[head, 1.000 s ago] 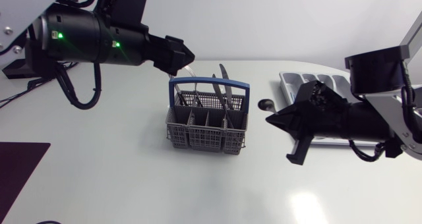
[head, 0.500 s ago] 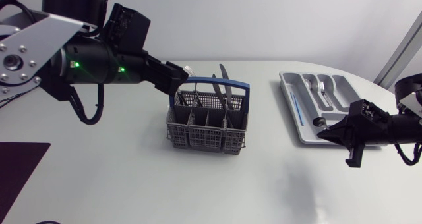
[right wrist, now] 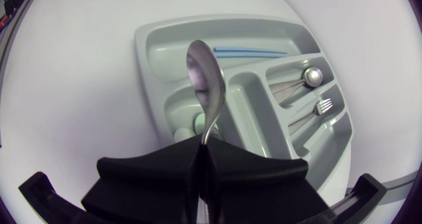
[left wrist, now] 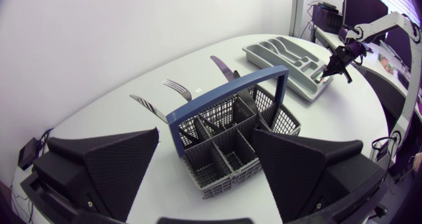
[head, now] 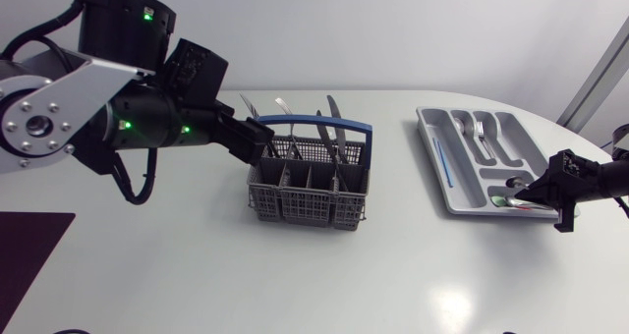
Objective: Sort the cutlery from the basket into the organizer compartments.
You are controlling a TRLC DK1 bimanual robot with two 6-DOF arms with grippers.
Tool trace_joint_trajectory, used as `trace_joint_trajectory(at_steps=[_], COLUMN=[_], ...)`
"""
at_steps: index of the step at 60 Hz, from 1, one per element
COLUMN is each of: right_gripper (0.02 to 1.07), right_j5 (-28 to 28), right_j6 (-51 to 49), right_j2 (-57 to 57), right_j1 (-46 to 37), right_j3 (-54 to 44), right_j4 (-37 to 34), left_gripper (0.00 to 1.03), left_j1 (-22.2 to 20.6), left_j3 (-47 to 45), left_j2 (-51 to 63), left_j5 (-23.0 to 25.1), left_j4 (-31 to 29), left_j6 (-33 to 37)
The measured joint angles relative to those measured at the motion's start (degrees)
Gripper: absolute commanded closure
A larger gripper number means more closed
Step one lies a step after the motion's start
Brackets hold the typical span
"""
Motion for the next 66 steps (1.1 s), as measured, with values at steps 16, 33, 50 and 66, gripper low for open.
trace_joint_trajectory(at_steps=[16,33,50,66], right_gripper=[0.96,0.52,0.22,0.23], right_j5=[4.31,7.28,6.25,3.56], right_j6=[-2.32,-2.95,-1.92,5.64], right_j2=[7.67,10.40,1.55,-13.18], right_j1=[-0.96,-0.94,0.44,7.50], right_j3=[7.37,8.92,2.25,-8.31], right_j4=[0.68,2.69,4.98,3.72], left_gripper=[0.05,0.05,0.10,0.27], left_j1=[0.02,0.04,1.16,2.14], left_j3=[-1.86,-4.44,-7.28,-10.32], left_j2=[-0.37,-1.16,-3.78,-4.81], left_j5=[-0.79,-1.11,-1.11,-1.07], left_j4=[0.24,0.26,0.37,0.59], left_j6=[0.22,1.51,2.82,3.28])
